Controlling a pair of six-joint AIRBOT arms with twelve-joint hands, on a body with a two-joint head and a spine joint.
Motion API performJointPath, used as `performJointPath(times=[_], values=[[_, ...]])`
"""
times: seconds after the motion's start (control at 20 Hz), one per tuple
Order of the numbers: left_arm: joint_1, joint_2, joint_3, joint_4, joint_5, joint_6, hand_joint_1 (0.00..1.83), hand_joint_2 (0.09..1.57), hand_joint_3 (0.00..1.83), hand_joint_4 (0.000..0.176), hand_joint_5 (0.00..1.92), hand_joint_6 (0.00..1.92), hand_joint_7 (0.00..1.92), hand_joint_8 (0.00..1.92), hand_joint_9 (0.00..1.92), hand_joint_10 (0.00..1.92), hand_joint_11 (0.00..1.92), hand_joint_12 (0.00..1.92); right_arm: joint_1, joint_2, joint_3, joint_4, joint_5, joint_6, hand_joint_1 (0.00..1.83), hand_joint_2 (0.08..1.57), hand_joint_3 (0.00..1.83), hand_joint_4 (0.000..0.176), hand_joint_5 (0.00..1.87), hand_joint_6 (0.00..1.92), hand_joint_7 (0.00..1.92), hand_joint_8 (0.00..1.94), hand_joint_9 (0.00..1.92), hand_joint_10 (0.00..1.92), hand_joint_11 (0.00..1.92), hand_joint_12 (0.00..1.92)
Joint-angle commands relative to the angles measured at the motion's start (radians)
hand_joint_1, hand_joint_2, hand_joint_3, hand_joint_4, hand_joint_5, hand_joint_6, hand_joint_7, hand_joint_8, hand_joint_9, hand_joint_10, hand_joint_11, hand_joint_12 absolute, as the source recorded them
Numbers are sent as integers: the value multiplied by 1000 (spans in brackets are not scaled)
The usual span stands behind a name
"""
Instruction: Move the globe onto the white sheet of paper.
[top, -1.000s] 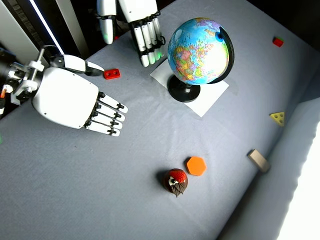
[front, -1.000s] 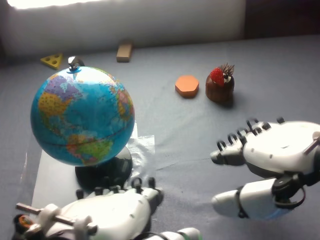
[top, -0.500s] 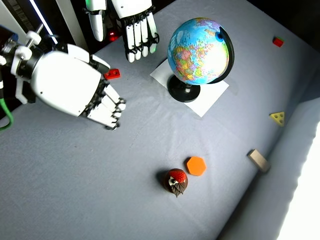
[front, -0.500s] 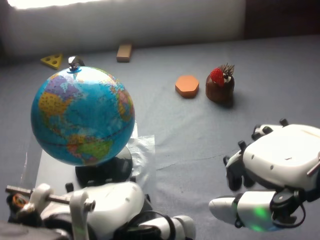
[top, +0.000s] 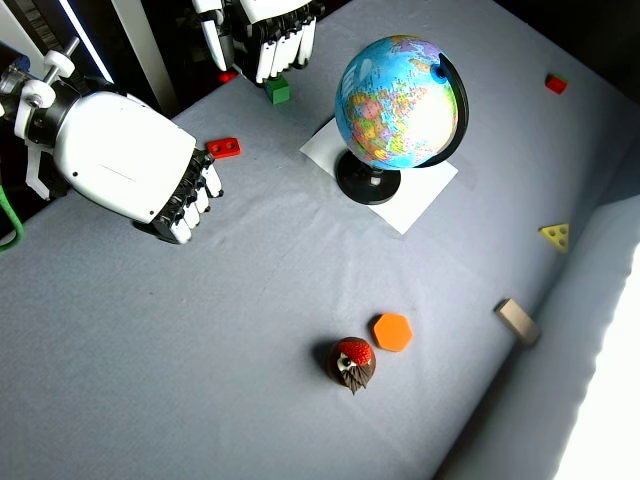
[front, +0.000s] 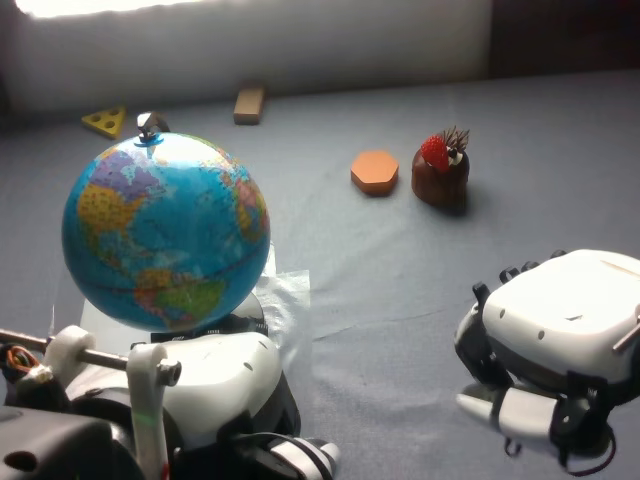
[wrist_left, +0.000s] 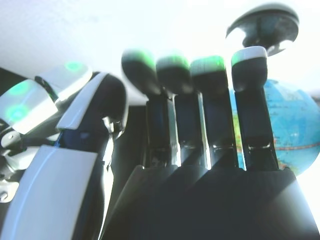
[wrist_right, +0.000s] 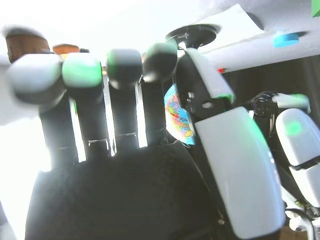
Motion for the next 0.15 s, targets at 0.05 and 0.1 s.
performJointPath(times=[0.05,0.1], values=[[-18,1,-2,52,3,10,698,1440,11,0,960,1921,1030,1921,1135,1921,1035,1921,14,3,-5,-53,-34,3,953,842,1137,0,732,1918,1193,1940,1262,1921,1323,1921],[-23,1,-4,51,3,11,704,1442,10,0,960,1921,1027,1921,1134,1921,1044,1921,15,3,-5,-53,-34,4,954,833,1154,0,737,1920,1194,1941,1264,1921,1325,1921]])
